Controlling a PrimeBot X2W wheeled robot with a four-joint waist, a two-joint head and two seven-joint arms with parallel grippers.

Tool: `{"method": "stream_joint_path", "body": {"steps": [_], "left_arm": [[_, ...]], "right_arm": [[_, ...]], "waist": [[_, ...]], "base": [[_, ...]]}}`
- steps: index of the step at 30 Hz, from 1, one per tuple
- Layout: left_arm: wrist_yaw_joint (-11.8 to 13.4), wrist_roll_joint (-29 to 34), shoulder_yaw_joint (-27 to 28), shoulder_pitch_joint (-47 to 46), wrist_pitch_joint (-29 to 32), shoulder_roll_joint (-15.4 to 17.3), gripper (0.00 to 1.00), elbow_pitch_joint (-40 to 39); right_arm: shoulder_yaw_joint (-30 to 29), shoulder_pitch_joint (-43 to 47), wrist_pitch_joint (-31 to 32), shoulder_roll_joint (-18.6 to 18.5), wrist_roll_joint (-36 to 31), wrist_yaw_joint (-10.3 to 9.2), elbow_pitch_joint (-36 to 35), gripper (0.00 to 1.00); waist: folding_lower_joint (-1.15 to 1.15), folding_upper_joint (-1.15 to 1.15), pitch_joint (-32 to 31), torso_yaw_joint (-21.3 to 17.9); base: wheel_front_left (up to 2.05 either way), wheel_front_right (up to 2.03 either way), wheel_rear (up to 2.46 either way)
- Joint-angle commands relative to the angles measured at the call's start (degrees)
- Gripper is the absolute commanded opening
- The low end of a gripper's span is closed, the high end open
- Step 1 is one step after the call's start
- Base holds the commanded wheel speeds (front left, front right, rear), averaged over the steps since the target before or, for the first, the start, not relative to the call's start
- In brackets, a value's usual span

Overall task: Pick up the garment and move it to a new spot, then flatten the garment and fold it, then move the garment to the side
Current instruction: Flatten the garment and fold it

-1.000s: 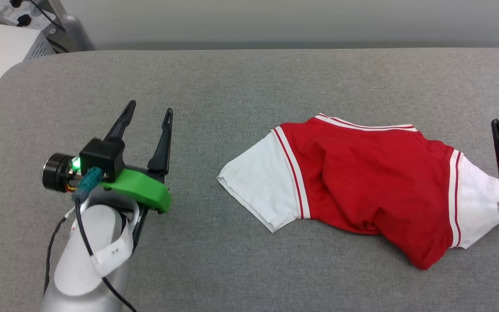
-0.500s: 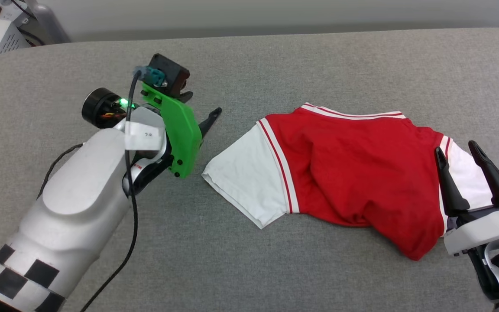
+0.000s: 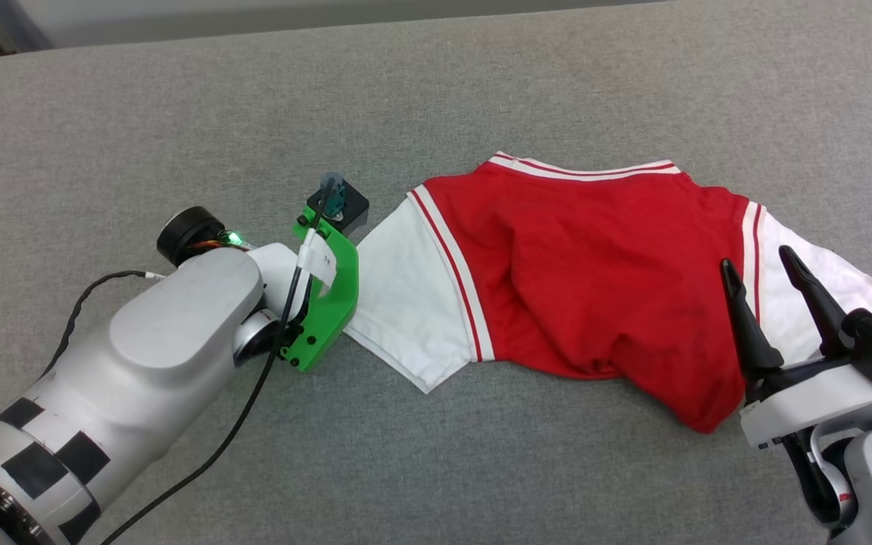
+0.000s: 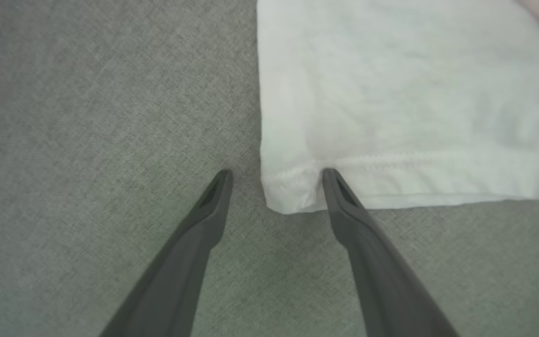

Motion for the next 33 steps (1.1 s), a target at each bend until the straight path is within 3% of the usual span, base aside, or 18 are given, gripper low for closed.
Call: {"method": "stream_joint_path", "body": {"steps": [1, 5, 6, 7, 14, 24, 32, 33], "left_arm": [[-0.16, -0.73, -1.67, -0.81, 0.33, 0.34, 1.00, 1.06], [-0.16, -2.63, -4.54, 0.01, 0.61, -0.02, 1.00, 2.19], [-0.16, -2.98, -4.96, 0.14, 0.87, 0.00, 0.04, 2.13], [-0.16, -3.50, -5.24, 0.10, 0.50, 0.11, 0.00, 2.00], [-0.16, -7.04, -4.70, -2.94, -5.48, 1.86, 0.00, 3.06], [-0.16, -8.56, -2.86, -6.72, -12.98, 5.19, 0.00, 11.58], [-0.16, -9.08, -2.86, -5.05, -18.57, 5.13, 0.00, 18.49], [-0.16, -9.29, -2.57, -4.77, -19.93, 4.83, 0.12, 19.07]], "right_arm": [[0.23, -1.23, -0.18, 0.26, -0.63, -0.04, 0.25, 1.00], [0.22, -1.57, -0.36, 0.61, -0.49, -0.04, 0.77, 1.00], [0.14, -1.59, -0.39, 0.63, -0.46, -0.04, 0.86, 1.00], [0.03, -1.59, -0.43, 0.64, -0.45, -0.04, 0.98, 1.00], [-0.91, -1.42, -0.60, 0.62, -0.59, -0.04, 1.41, 1.00], [-1.05, -0.88, -0.67, 0.26, -0.68, -0.04, 1.42, 1.00], [-2.37, -0.06, -0.68, -0.37, -0.73, -0.04, 1.79, 1.00], [-2.47, -0.02, -0.68, -0.51, -0.66, -0.04, 1.92, 1.00]], "waist": [[0.00, 0.00, 0.99, -0.97], [0.00, 0.00, 1.50, -1.16], [0.00, 0.00, 1.55, -1.10], [0.00, 0.00, 1.56, -0.99], [0.00, 0.00, 0.33, 0.30], [0.00, 0.00, -0.84, 0.77], [0.00, 0.00, -0.67, 0.56], [0.00, 0.00, -0.85, 0.63]], "base": [[0.00, 0.00, 0.00], [0.00, 0.00, 0.00], [0.00, 0.00, 0.00], [0.00, 0.00, 0.00], [0.00, 0.00, 0.00], [0.00, 0.00, 0.00], [0.00, 0.00, 0.00], [0.00, 0.00, 0.00]]}}
